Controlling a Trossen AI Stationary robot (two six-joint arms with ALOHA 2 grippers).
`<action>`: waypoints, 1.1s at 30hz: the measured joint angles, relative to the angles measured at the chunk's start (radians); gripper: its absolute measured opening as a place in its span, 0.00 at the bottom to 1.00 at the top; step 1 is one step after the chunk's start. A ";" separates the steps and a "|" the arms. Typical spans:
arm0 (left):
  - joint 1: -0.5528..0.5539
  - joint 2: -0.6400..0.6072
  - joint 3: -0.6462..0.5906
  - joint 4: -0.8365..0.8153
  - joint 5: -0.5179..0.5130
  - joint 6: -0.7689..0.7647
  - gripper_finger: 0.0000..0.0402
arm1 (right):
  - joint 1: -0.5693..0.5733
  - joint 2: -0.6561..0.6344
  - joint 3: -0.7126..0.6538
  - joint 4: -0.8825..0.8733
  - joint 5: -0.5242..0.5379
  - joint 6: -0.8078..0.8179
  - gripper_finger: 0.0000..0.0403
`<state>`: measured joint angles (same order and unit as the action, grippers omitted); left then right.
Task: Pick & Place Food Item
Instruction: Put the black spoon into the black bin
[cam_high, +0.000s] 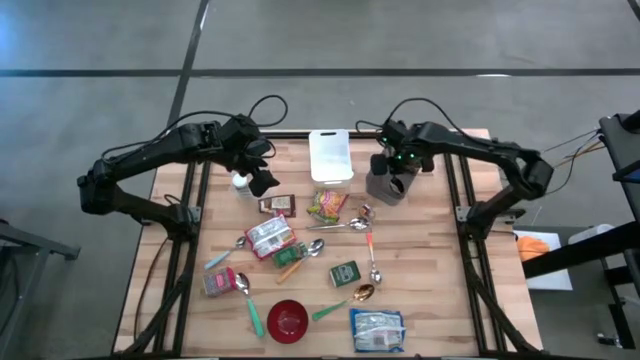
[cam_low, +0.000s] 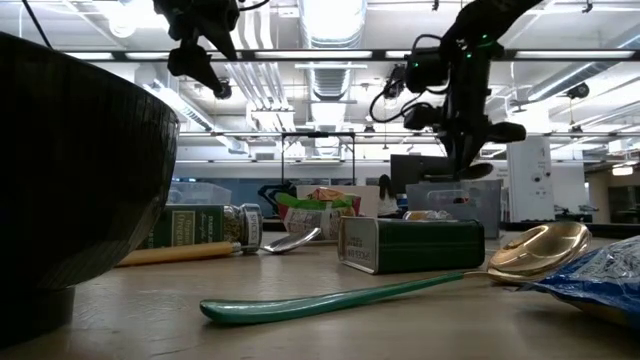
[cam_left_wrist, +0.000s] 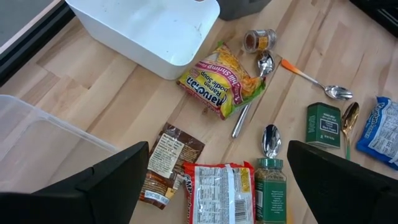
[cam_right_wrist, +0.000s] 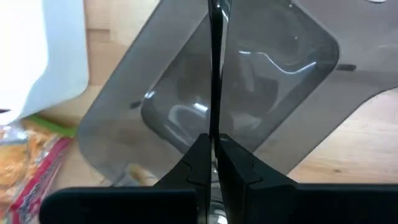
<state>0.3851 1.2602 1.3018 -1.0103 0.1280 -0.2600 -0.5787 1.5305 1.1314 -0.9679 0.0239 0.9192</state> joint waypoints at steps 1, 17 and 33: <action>0.000 0.000 0.000 -0.001 0.000 0.000 0.96 | -0.001 0.009 0.005 0.002 0.001 0.000 0.03; 0.000 0.000 0.000 -0.005 0.000 0.016 0.96 | -0.002 0.026 -0.071 0.025 0.001 0.050 0.03; 0.000 0.000 0.000 -0.007 0.000 0.017 0.96 | -0.023 0.129 -0.073 0.087 0.010 0.023 0.03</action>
<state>0.3853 1.2602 1.3018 -1.0176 0.1276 -0.2432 -0.6022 1.6597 1.0580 -0.8805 0.0341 0.9421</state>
